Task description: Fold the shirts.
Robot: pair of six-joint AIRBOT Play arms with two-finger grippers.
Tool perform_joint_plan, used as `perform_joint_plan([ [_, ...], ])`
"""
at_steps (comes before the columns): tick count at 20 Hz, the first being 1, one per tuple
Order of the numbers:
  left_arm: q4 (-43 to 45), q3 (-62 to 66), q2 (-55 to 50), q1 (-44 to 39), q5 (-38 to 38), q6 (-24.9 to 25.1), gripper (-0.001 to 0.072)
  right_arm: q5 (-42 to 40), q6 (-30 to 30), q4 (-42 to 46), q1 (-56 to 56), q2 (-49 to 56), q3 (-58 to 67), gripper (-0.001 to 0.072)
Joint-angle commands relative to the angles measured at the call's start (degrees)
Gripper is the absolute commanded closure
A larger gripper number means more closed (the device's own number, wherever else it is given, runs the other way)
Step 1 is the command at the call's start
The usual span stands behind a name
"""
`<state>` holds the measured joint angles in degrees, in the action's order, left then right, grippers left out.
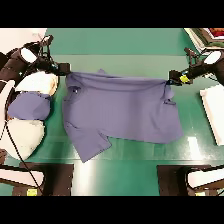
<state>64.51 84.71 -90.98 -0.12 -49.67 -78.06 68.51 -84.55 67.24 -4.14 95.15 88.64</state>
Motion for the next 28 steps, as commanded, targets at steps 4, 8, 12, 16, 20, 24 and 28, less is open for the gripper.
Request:
perform_joint_plan([
  [4, -0.37, 2.32, -0.83, 1.14, -2.95, -0.2, 0.0199, -1.16, 0.04, -0.09, 0.52, 1.75, 8.72, 0.0265],
  [8, 0.04, 5.7, 2.75, 7.48, -17.16, -1.6, 0.0216, 5.49, 2.6, 0.35, 2.21, -4.17, 7.52, 0.0266],
  [12, 2.71, -6.95, 12.04, 12.57, -24.7, -1.64, 0.0216, 6.69, 4.22, 0.24, 2.82, -15.87, -6.47, 0.0266],
  [16, 1.4, -33.22, 26.38, 12.59, -21.81, -2.12, 0.0216, 6.32, 4.28, 0.37, 2.99, -25.51, -18.6, 0.0266],
  [20, -1.16, -50.49, 36.52, 12.59, -18.43, -1.33, 0.0216, 5.9, 4.26, -0.11, 3.54, -31.28, -24.35, 0.0267],
  [24, -9.75, -57.88, 37.62, 12.59, -12.76, 2.05, 0.0216, 6.64, 4.24, -0.17, 3.54, -34.45, -26.36, 0.0266],
  [28, -13.86, -60.72, 37.53, 12.59, -7.26, 2.08, 0.0217, 6.67, 4.0, -0.13, 3.54, -38.25, -29.31, 0.0266],
])
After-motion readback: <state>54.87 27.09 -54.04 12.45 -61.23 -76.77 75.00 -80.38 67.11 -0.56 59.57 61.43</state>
